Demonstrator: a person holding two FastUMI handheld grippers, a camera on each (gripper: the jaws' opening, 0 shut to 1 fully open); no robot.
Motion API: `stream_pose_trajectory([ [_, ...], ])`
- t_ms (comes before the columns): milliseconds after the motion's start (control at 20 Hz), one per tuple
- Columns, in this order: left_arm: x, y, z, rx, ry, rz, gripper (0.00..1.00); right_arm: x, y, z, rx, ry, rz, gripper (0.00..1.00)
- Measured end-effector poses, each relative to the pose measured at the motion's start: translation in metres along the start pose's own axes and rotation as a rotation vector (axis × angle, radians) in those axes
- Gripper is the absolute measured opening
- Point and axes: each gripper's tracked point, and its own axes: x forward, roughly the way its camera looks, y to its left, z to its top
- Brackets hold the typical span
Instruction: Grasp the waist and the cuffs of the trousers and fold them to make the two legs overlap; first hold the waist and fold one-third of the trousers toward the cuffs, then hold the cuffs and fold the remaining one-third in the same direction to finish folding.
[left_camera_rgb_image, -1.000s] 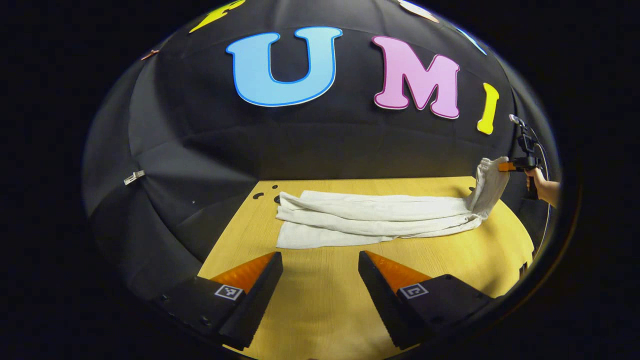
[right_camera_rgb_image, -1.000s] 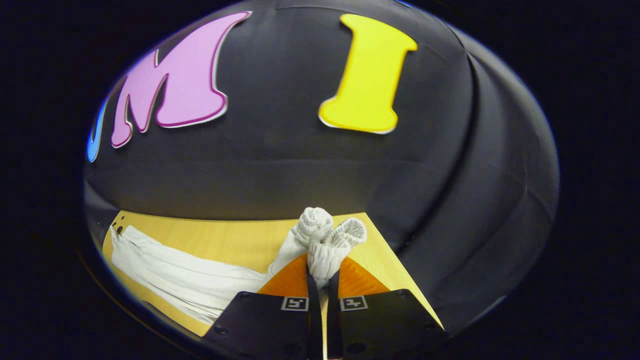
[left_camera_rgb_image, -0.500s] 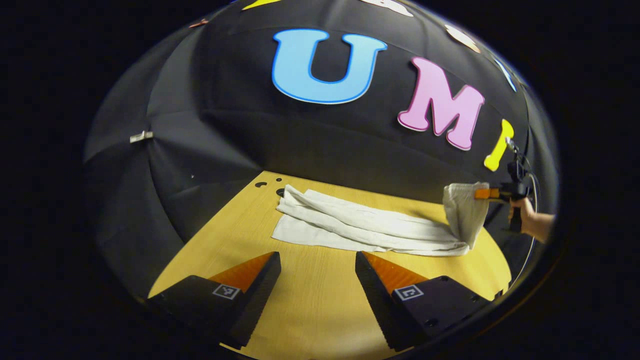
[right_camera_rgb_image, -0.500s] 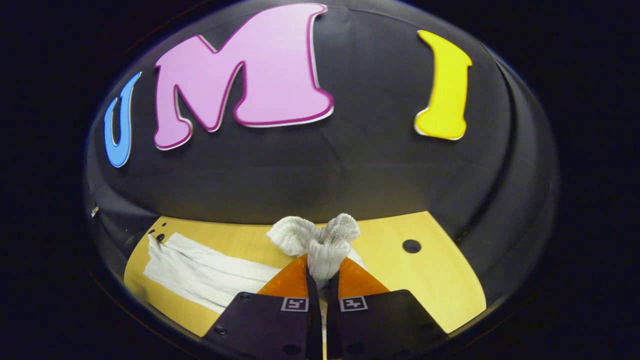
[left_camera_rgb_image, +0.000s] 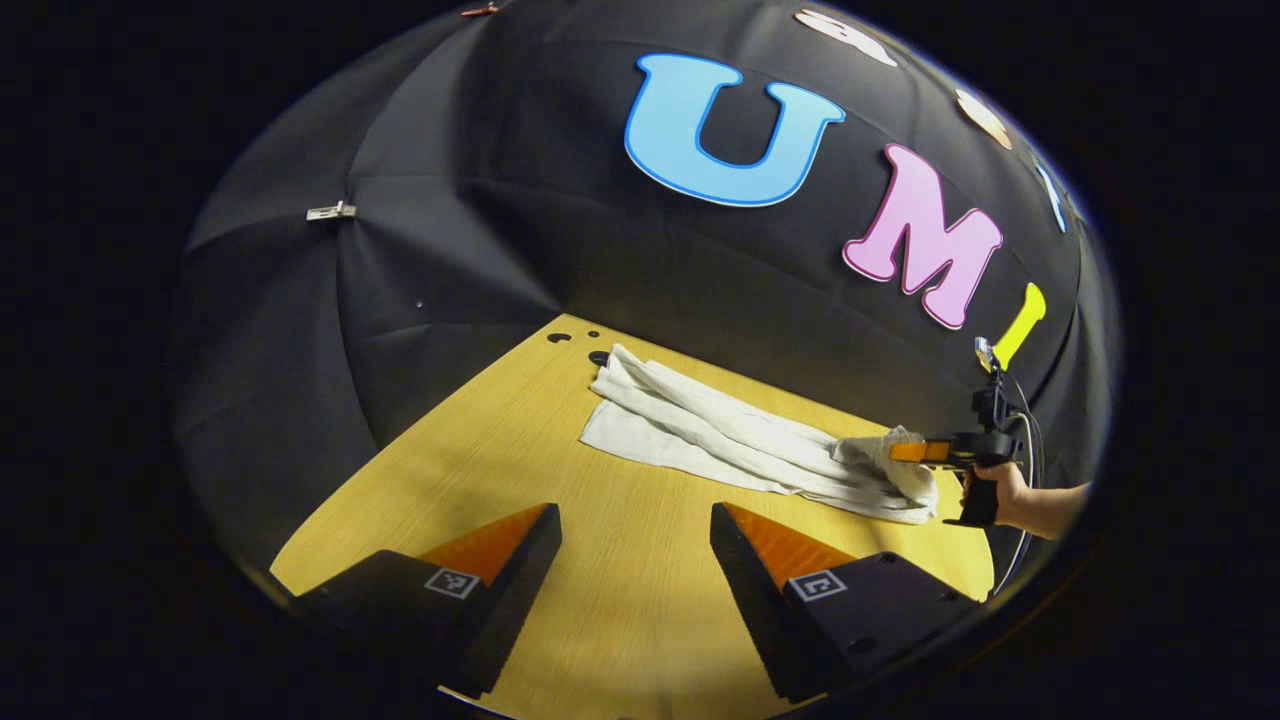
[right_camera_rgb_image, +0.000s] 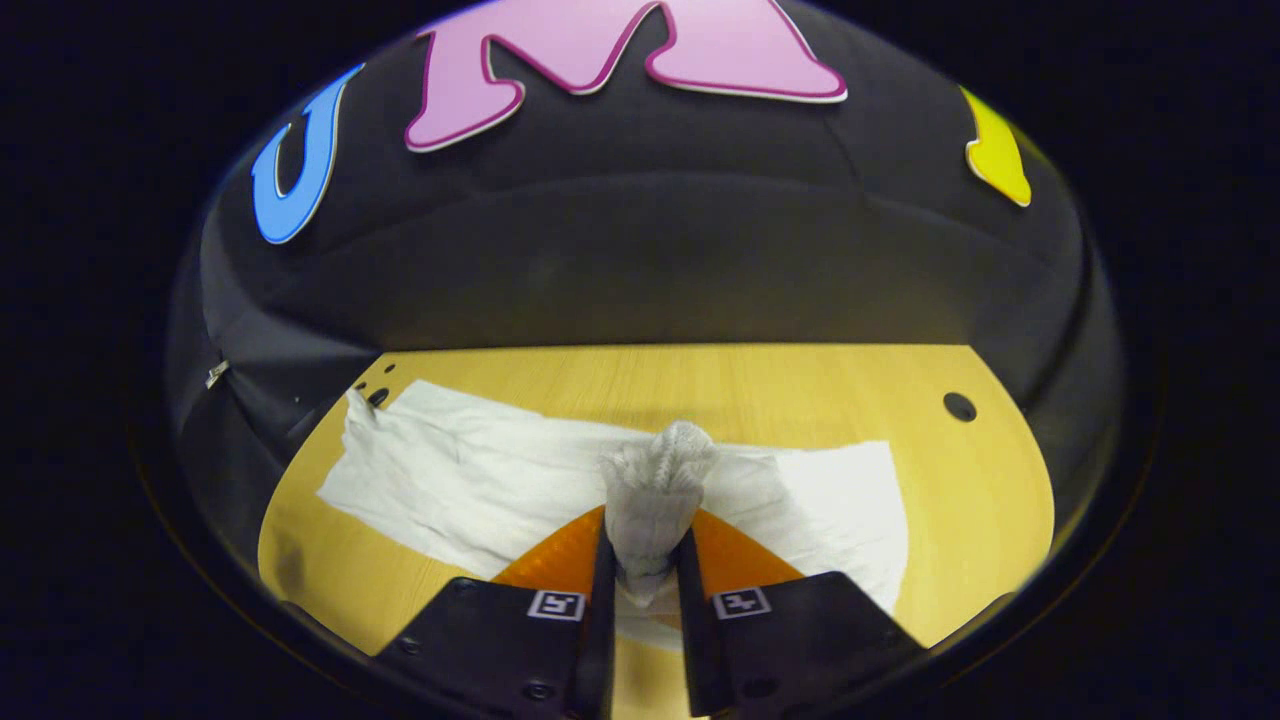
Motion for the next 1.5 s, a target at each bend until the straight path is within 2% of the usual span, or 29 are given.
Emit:
stream_pose_trajectory([
  [50,0.0,0.004,-0.001,-0.014,0.002,0.007,0.96,-0.002,-0.003,0.0,-0.011,0.009,0.015,0.41],
  [100,0.002,0.004,-0.001,-0.031,-0.002,0.01,0.96,-0.002,-0.004,-0.003,-0.008,0.029,0.059,0.63],
  [150,0.007,0.003,0.003,-0.062,-0.016,0.0,0.96,-0.007,-0.004,-0.006,0.004,0.054,0.096,0.53],
  [250,0.033,-0.001,0.012,-0.109,-0.025,-0.005,0.96,-0.032,-0.011,-0.012,0.012,0.07,0.141,0.9],
  [300,0.049,-0.001,0.014,-0.12,-0.016,0.004,0.92,-0.048,-0.02,-0.009,-0.001,0.056,0.13,0.99],
  [350,0.063,-0.001,0.021,-0.125,-0.015,0.012,0.96,-0.061,-0.018,-0.008,-0.013,0.033,0.114,1.0],
  [450,0.096,-0.007,0.04,-0.128,-0.035,0.006,0.96,-0.088,-0.027,-0.002,-0.009,-0.022,0.08,0.99],
  [550,0.133,-0.012,0.064,-0.122,-0.067,-0.012,0.96,-0.126,-0.051,0.001,0.024,-0.058,0.05,0.99],
  [750,0.201,-0.004,0.087,-0.085,-0.082,0.012,0.96,-0.195,-0.104,-0.004,0.077,-0.061,-0.014,0.99],
  [850,0.236,0.005,0.084,-0.101,-0.065,0.028,0.96,-0.231,-0.132,-0.007,0.085,-0.087,-0.082,0.99],
  [950,0.269,0.012,0.072,-0.167,-0.022,0.044,0.96,-0.267,-0.159,-0.018,0.129,-0.142,-0.198,0.99],
  [1000,0.284,0.017,0.066,-0.165,-0.008,0.06,0.96,-0.28,-0.16,-0.04,0.18,-0.125,-0.234,0.99],
  [1050,0.295,0.02,0.061,-0.14,0.0,0.079,0.96,-0.283,-0.154,-0.057,0.219,-0.096,-0.237,0.99],
  [1200,0.319,0.018,0.057,-0.041,0.008,0.1,0.96,-0.289,-0.125,-0.109,0.262,0.029,-0.201,0.99],
  [1300,0.328,0.023,0.059,0.025,-0.003,0.148,0.96,-0.289,-0.109,-0.12,0.245,0.05,-0.185,0.99],
  [1500,0.341,0.021,0.042,0.058,0.058,0.171,0.95,-0.288,-0.073,-0.131,0.184,0.094,-0.143,0.99],
])
